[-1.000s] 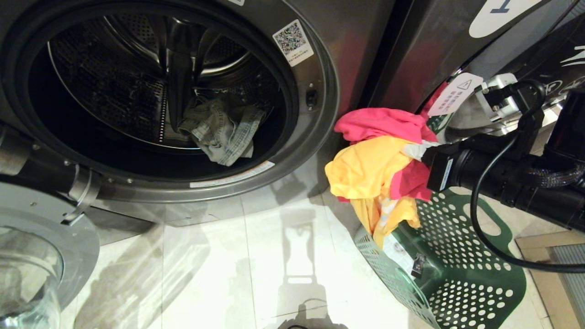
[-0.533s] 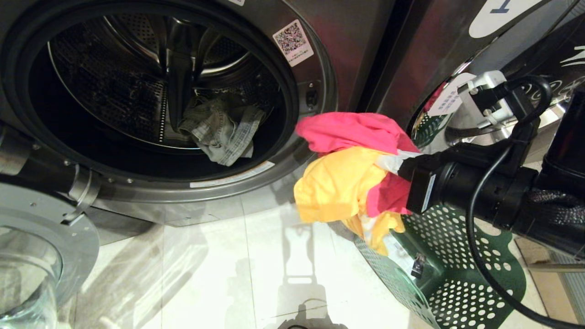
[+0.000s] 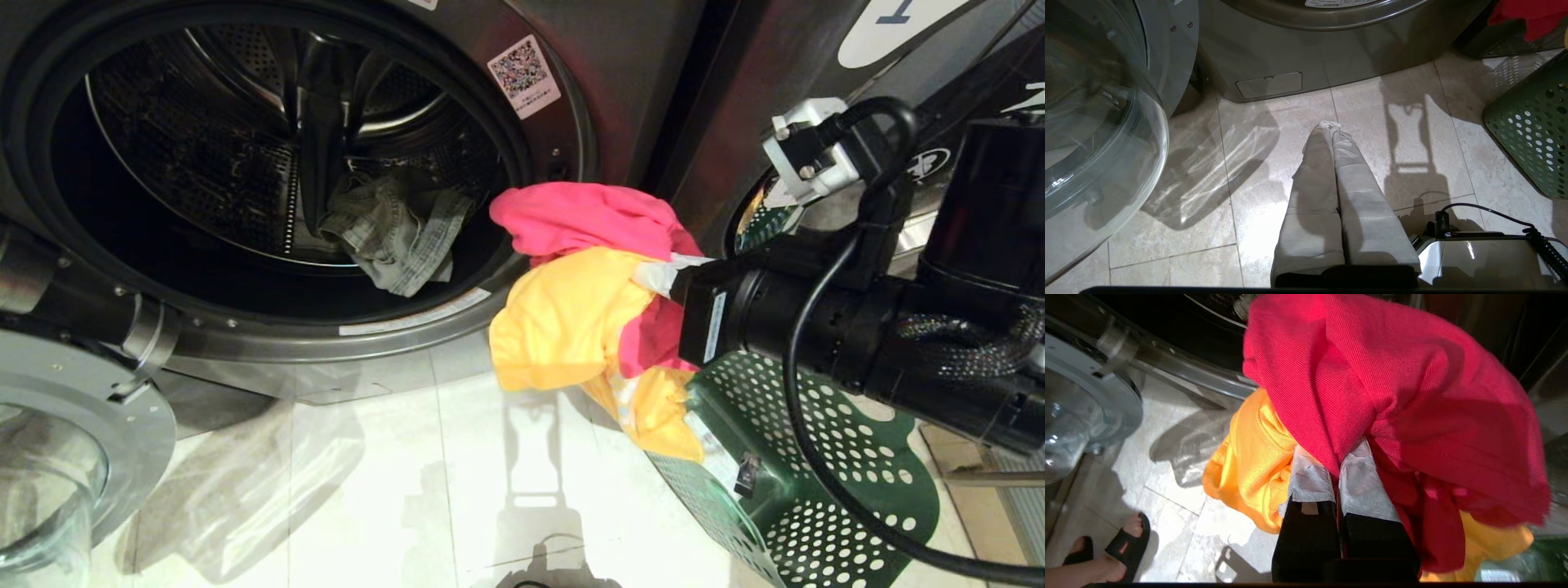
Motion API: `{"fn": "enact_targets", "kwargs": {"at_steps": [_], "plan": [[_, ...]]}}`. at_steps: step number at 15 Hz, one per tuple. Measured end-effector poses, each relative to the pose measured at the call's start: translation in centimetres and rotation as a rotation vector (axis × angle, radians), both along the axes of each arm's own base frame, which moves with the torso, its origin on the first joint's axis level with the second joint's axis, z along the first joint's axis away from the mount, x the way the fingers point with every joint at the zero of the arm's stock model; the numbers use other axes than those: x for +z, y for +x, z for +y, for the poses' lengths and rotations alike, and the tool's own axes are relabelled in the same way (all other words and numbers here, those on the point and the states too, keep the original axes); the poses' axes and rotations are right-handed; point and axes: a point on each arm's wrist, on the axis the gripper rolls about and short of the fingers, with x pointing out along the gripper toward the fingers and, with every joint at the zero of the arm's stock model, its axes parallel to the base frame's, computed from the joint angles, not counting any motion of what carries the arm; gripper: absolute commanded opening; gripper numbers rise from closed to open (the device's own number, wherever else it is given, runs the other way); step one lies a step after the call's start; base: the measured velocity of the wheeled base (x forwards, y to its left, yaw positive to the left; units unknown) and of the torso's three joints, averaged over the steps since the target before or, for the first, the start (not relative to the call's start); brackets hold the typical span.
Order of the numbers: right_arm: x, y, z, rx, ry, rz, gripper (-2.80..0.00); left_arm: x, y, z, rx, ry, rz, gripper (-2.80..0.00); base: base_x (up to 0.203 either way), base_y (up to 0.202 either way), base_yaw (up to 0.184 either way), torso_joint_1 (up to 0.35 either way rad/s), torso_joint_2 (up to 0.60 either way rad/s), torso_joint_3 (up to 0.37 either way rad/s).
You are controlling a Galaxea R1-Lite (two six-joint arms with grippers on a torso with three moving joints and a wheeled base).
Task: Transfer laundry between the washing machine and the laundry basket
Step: Pick a cloth and place it into the basket
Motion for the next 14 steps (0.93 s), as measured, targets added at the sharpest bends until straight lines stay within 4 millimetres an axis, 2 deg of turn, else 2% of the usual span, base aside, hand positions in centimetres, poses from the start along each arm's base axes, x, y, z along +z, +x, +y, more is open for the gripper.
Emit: {"fn": "enact_targets", "kwargs": {"at_steps": [4, 9, 14], "plan": [[-0.1, 0.2, 0.4, -0.081, -0.099, 0.034, -2.8, 0.0, 0.0, 0.0, 0.0, 0.0, 0.0, -2.8, 0.0, 0.0, 0.0, 0.0, 0.0, 0.0], [-0.1, -0.3, 1.7, -0.046, -0.109, 0.019, -2.8, 0.0, 0.0, 0.0, 0.0, 0.0, 0.0, -2.8, 0.0, 0.0, 0.0, 0.0, 0.0, 0.0], [-0.2, -0.2, 2.1, -0.037, -0.114, -0.003, -2.8, 0.0, 0.0, 0.0, 0.0, 0.0, 0.0, -2.8, 0.0, 0.0, 0.0, 0.0, 0.0, 0.0]]}}
